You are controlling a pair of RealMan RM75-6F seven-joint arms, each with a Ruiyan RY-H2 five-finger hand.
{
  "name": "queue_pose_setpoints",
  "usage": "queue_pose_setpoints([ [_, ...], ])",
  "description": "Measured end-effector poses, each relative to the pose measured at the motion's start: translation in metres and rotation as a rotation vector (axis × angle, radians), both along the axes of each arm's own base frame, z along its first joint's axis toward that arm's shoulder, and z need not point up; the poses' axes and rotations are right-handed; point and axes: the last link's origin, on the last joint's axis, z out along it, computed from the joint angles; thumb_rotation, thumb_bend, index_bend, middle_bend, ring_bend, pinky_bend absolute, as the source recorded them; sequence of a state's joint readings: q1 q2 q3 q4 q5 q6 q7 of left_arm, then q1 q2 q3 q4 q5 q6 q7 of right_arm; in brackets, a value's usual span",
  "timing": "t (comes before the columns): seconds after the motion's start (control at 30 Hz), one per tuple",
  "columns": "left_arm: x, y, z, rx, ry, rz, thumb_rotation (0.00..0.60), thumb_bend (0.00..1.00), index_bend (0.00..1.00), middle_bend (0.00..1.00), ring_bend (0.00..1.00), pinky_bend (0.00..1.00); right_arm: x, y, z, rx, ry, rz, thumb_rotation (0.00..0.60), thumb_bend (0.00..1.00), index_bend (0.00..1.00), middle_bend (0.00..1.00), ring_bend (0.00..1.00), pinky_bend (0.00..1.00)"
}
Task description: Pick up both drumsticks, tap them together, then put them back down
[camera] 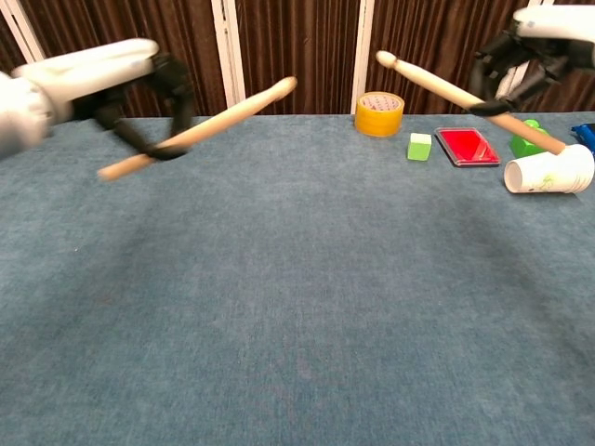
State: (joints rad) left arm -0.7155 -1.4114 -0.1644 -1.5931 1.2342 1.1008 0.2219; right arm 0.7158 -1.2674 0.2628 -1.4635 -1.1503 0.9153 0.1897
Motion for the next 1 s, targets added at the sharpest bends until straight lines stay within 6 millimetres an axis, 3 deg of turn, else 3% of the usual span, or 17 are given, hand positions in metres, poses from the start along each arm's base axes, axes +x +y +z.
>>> queue_pose_setpoints([
  [0.17,-0.053,0.0,0.008,-0.011,0.149,0.062,0.6,0.51,0.61,0.58,0.06,0.0,-0.024,0.006,0.001,-0.009,0.019,0.011,0.6,0.41,0.7,0.61,0.42,0.07],
  [0.33,-0.105,0.012,0.01,0.013,0.279,0.124,0.6,0.51,0.6,0.58,0.06,0.0,-0.031,0.013,-0.004,-0.004,0.013,0.042,0.6,0.41,0.7,0.61,0.42,0.07],
  [0.43,-0.126,0.019,0.006,0.022,0.322,0.146,0.6,0.51,0.6,0.57,0.06,0.0,-0.031,0.014,-0.006,0.0,0.013,0.039,0.6,0.41,0.7,0.61,0.42,0.07],
  [0.57,-0.139,0.026,-0.01,0.007,0.341,0.156,0.6,0.51,0.6,0.57,0.06,0.0,-0.033,0.013,-0.006,-0.002,0.011,0.024,0.6,0.41,0.7,0.61,0.42,0.07],
  [0.73,-0.139,0.029,-0.031,-0.024,0.36,0.129,0.6,0.51,0.6,0.57,0.06,0.0,-0.038,0.013,-0.006,0.0,0.011,-0.004,0.6,0.41,0.7,0.61,0.42,0.07],
  [1.0,-0.142,0.034,-0.036,-0.01,0.405,0.087,0.6,0.51,0.59,0.57,0.06,0.0,-0.044,0.015,-0.004,-0.005,0.005,-0.022,0.6,0.41,0.7,0.61,0.42,0.07],
])
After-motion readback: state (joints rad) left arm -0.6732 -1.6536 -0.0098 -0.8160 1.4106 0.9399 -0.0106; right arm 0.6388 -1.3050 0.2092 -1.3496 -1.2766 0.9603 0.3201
